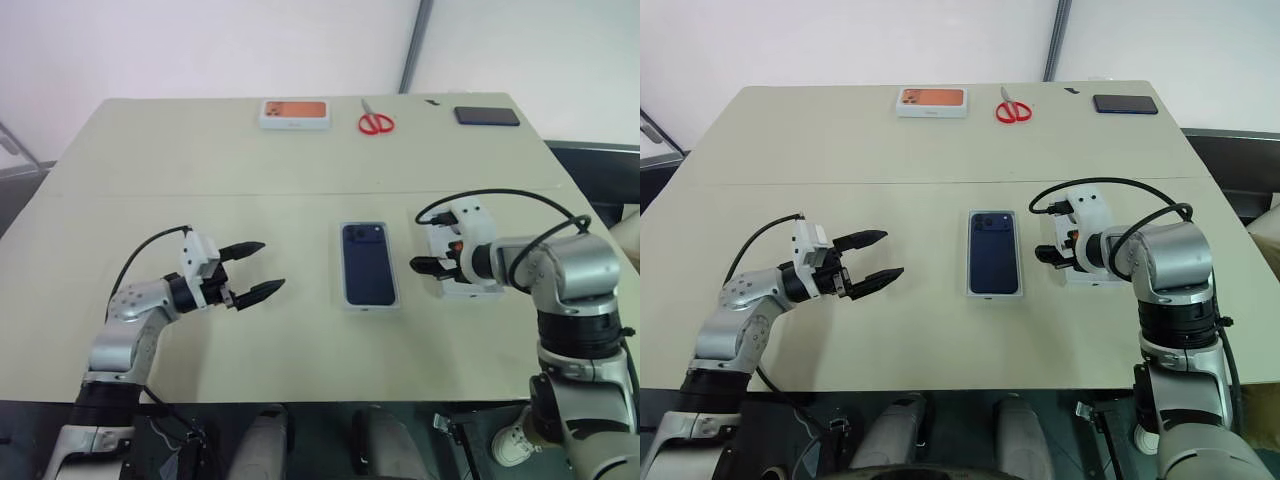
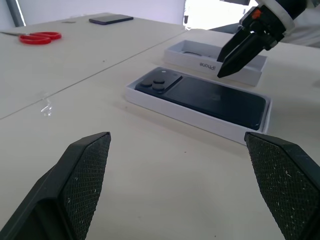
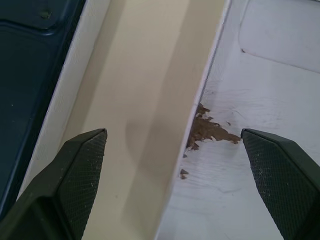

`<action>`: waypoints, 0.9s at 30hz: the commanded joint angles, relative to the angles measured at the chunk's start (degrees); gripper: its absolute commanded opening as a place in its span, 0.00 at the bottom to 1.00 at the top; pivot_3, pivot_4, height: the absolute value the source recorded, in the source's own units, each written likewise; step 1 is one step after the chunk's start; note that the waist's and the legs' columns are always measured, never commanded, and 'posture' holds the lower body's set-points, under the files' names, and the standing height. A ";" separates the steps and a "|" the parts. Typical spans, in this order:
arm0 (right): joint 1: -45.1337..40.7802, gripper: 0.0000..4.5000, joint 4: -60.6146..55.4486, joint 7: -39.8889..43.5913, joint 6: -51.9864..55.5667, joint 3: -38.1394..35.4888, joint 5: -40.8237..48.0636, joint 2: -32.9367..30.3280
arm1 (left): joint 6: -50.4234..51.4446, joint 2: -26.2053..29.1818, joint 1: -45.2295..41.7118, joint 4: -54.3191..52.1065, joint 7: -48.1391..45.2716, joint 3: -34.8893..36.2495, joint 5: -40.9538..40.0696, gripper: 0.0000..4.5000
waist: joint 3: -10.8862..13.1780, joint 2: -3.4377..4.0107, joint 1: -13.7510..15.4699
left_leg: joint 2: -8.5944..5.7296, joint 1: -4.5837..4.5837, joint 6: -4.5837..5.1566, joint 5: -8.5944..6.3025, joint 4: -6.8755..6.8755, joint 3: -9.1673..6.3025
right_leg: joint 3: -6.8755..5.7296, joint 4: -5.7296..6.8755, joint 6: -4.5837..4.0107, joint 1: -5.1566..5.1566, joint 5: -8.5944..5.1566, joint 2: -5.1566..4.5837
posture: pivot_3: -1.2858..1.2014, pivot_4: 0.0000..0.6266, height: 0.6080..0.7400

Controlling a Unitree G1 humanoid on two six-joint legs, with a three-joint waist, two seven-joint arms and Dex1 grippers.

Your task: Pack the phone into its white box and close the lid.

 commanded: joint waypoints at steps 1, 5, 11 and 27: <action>-3.29 0.99 1.77 -2.50 0.38 -0.76 -0.37 1.27 | -0.42 -0.43 0.32 -2.75 1.30 0.63 -0.57 1.00 | 0.00 0.00 -0.15 | 0.00 0.00 0.00 0.00 0.00 0.00 | 0.00 0.00 0.00 0.00 0.00 0.02 | 0.52 0.24 1.00; -5.44 0.99 4.90 -4.31 0.38 0.06 -0.68 1.76 | -0.62 -1.04 0.98 -3.50 2.27 0.22 -0.15 1.00 | 0.01 0.01 -0.10 | 0.00 0.00 0.00 0.00 0.00 0.05 | 0.00 0.01 0.00 -0.01 0.00 0.03 | 0.52 0.24 1.00; -5.42 0.99 5.65 -6.63 0.36 1.88 -1.86 2.32 | -0.49 -1.37 1.10 -4.06 3.33 0.06 0.00 1.00 | 0.01 0.01 -0.12 | 0.01 0.00 0.00 0.00 0.00 0.09 | 0.00 0.01 0.00 0.00 0.00 0.04 | 0.52 0.24 1.00; -4.12 0.01 5.89 -9.53 -1.02 1.93 -4.08 4.30 | -0.05 -1.33 0.63 -3.61 4.57 -0.06 -0.05 1.00 | -0.01 0.00 -0.13 | -0.01 0.03 0.00 0.00 0.03 0.09 | -0.01 0.01 0.00 0.06 0.00 0.10 | 0.52 0.24 1.00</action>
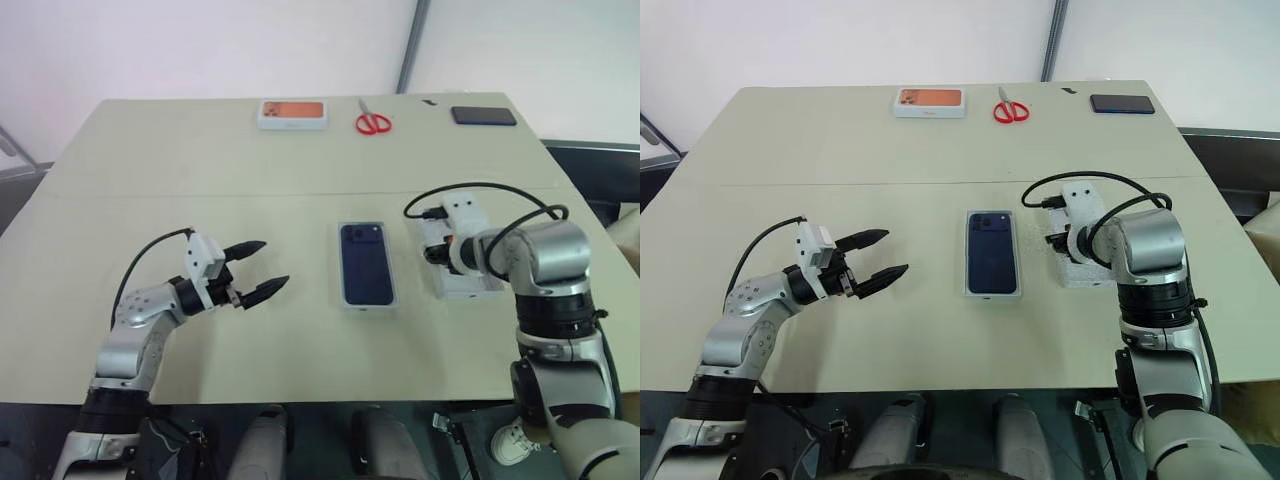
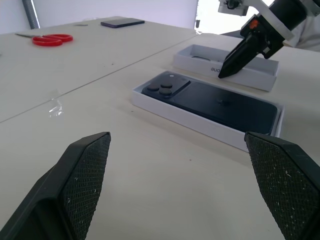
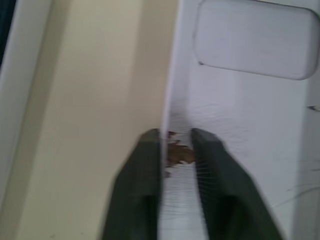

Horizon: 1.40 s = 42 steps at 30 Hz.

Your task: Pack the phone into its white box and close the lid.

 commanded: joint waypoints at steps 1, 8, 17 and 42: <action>-0.39 0.01 -0.08 -1.15 -0.61 -0.56 -1.27 0.32 | -0.25 0.25 -0.72 -1.60 0.19 0.47 -0.29 1.00 | 0.00 0.00 0.03 | 0.00 0.00 0.00 0.00 0.00 0.00 | 0.00 0.00 0.00 0.01 0.00 0.00 | 0.52 0.24 1.00; -3.24 0.01 -0.87 -1.38 -3.59 -6.29 -0.51 4.42 | -0.30 0.25 -1.14 -0.93 0.60 0.64 -0.04 1.00 | 0.01 0.01 -0.12 | 0.00 0.00 0.00 0.00 -0.01 0.01 | 0.01 0.00 0.00 -0.03 0.00 -0.01 | 0.52 0.24 1.00; -7.47 0.01 -1.15 5.60 -10.75 -23.84 12.80 16.82 | -0.12 -0.02 -2.65 0.26 3.87 3.05 -0.85 1.00 | 0.03 0.05 -0.16 | 0.06 0.00 0.00 0.00 -0.06 0.00 | 0.03 0.07 0.00 -0.09 0.01 0.15 | 0.52 0.24 1.00; 6.23 0.01 -7.79 -4.19 -0.02 -32.93 42.83 39.79 | 2.84 -2.15 -3.37 -3.02 8.37 4.27 -2.35 1.00 | 0.10 0.29 -0.21 | 0.06 -0.05 0.01 0.00 -0.09 -0.01 | 0.29 0.32 -0.03 -0.35 0.01 0.11 | 0.52 0.24 1.00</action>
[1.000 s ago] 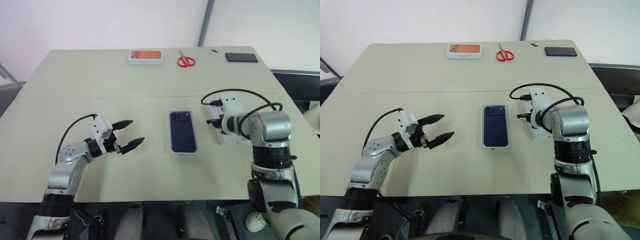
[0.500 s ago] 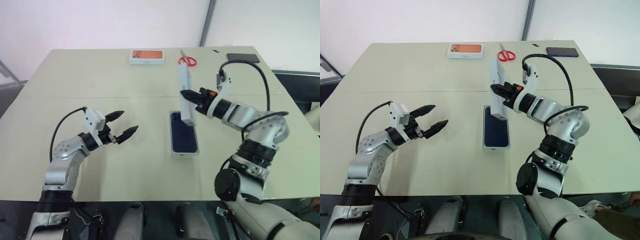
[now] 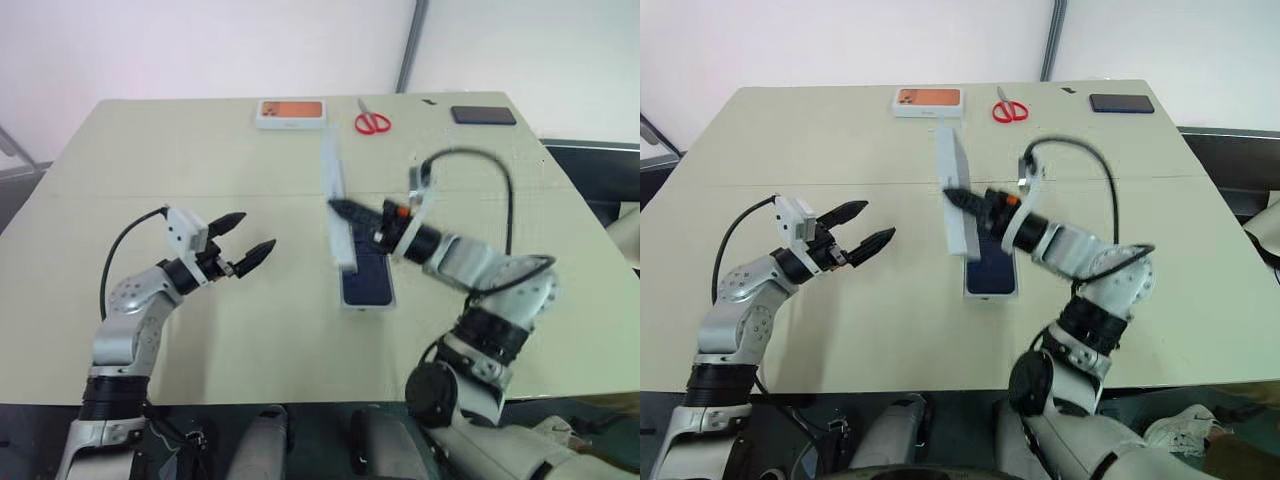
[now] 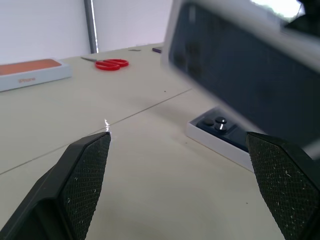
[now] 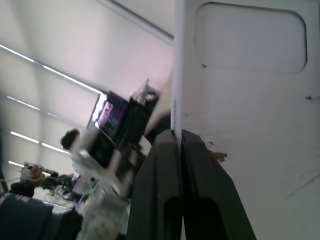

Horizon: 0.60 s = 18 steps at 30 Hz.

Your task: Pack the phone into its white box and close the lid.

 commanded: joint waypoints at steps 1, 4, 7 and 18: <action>1.09 0.01 -0.70 -0.93 -0.73 1.97 1.83 3.85 | 0.20 -0.13 0.12 -2.90 0.13 0.09 -0.84 1.00 | -0.03 -0.01 -0.12 | -0.01 0.03 0.00 0.00 0.01 0.04 | 0.04 0.01 0.00 0.00 0.00 0.01 | 0.52 0.24 1.00; 0.42 0.01 0.54 -1.59 -1.03 1.57 3.30 3.06 | 1.16 -0.08 0.29 -3.26 0.23 0.46 -1.21 1.00 | -0.03 0.00 -0.17 | 0.04 0.07 0.00 0.00 -0.01 0.04 | 0.04 0.00 -0.01 0.01 0.00 0.10 | 0.52 0.24 1.00; -0.14 0.01 1.87 -2.83 -0.59 0.32 5.53 3.56 | 1.78 -0.16 0.54 -3.63 0.05 0.56 -1.36 1.00 | -0.03 0.00 -0.16 | 0.04 0.06 0.00 0.00 -0.01 0.05 | 0.05 0.00 -0.01 0.01 0.00 0.10 | 0.52 0.24 1.00; -0.04 0.01 3.53 -13.89 -6.81 4.10 18.40 4.68 | 3.17 -1.09 0.59 -4.38 0.55 -0.20 -1.90 1.00 | -0.02 0.00 -0.18 | 0.06 0.05 0.00 0.00 -0.02 0.05 | 0.05 0.00 -0.01 0.00 0.00 0.09 | 0.52 0.24 1.00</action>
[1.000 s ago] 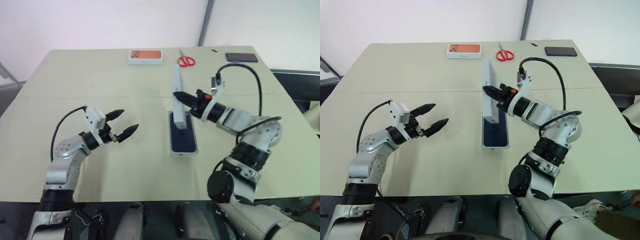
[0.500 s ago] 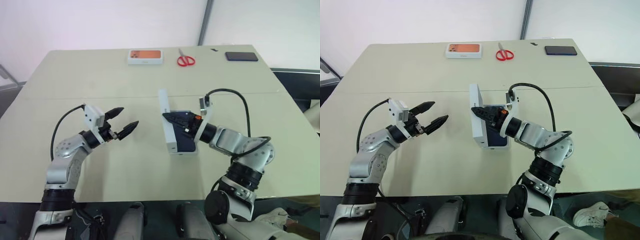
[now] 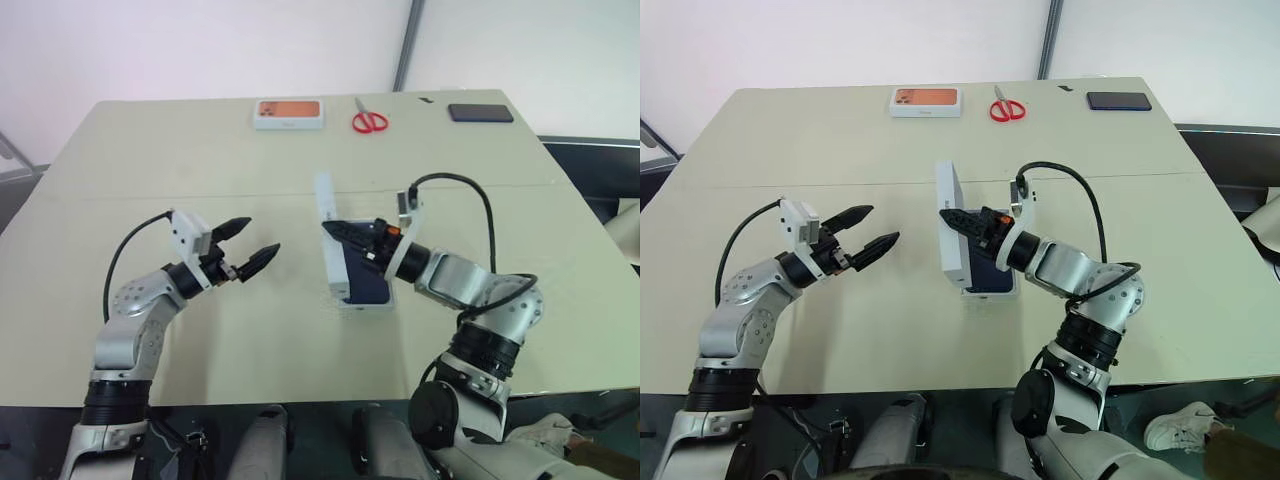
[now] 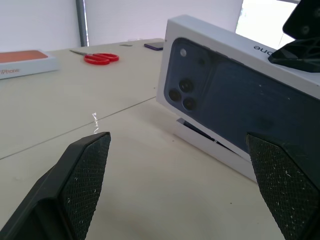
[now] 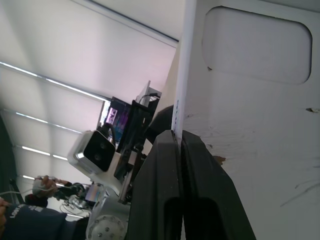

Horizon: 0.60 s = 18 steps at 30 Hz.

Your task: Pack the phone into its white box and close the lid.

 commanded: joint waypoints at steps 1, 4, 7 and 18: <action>1.47 0.01 -0.73 -1.44 -1.03 4.69 3.82 3.77 | 0.61 -0.44 0.17 -3.11 0.41 -0.35 -1.01 1.00 | 0.00 0.00 -0.05 | 0.00 0.00 0.00 0.00 0.00 0.00 | 0.00 0.00 0.00 0.00 0.00 0.00 | 0.52 0.24 1.00; 5.10 0.01 -0.45 -2.04 -1.33 8.16 3.49 2.24 | 1.01 -0.74 0.54 -3.79 0.56 -0.59 -0.77 1.00 | 0.00 -0.01 -0.32 | 0.01 0.00 0.00 0.00 -0.01 0.00 | 0.00 0.00 0.00 0.00 0.00 0.01 | 0.52 0.24 1.00; 4.52 0.01 0.36 -3.93 -5.23 9.36 7.07 2.58 | 1.34 -0.86 0.78 -4.10 0.97 -0.59 -0.77 1.00 | -0.01 -0.01 -0.41 | 0.00 -0.01 0.01 0.00 0.02 0.01 | 0.02 -0.01 0.00 0.02 0.00 -0.03 | 0.52 0.24 1.00; 6.23 0.01 3.88 -5.45 -10.59 14.48 7.72 -1.64 | 3.06 -1.18 2.69 -4.66 0.49 -2.44 -1.30 1.00 | 0.00 0.00 -1.16 | 0.02 -0.02 0.01 -0.01 -0.01 0.00 | 0.02 -0.01 0.00 -0.02 0.00 0.02 | 0.52 0.24 1.00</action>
